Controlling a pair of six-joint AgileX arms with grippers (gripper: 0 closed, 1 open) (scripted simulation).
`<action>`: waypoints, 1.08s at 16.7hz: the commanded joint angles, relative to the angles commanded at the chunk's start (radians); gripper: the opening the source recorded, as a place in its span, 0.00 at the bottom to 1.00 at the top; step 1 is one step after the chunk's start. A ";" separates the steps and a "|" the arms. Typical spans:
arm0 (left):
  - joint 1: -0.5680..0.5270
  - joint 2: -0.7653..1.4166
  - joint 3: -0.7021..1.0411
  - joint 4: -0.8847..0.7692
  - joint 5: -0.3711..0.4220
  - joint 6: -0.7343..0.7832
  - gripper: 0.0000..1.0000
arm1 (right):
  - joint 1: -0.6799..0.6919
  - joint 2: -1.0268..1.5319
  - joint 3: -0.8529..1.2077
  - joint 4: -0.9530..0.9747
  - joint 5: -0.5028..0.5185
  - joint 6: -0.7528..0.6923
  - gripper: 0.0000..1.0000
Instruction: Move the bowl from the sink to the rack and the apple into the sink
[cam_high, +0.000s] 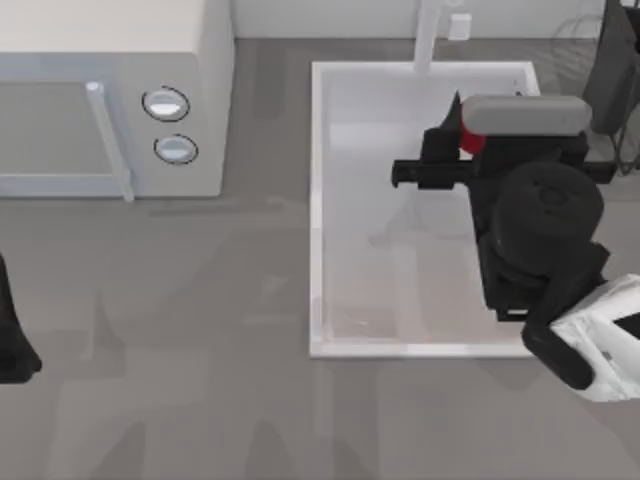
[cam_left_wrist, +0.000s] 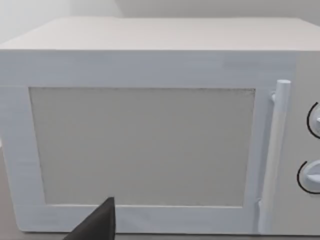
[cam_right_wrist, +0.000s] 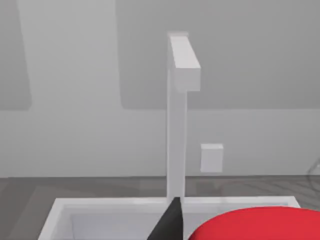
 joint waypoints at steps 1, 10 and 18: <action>0.000 0.000 0.000 0.000 0.000 0.000 1.00 | 0.001 0.050 -0.006 0.063 0.001 0.001 0.00; 0.000 0.000 0.000 0.000 0.000 0.000 1.00 | -0.002 0.376 -0.073 0.453 -0.003 -0.005 0.00; 0.000 0.000 0.000 0.000 0.000 0.000 1.00 | -0.002 0.377 -0.073 0.454 -0.003 -0.004 0.30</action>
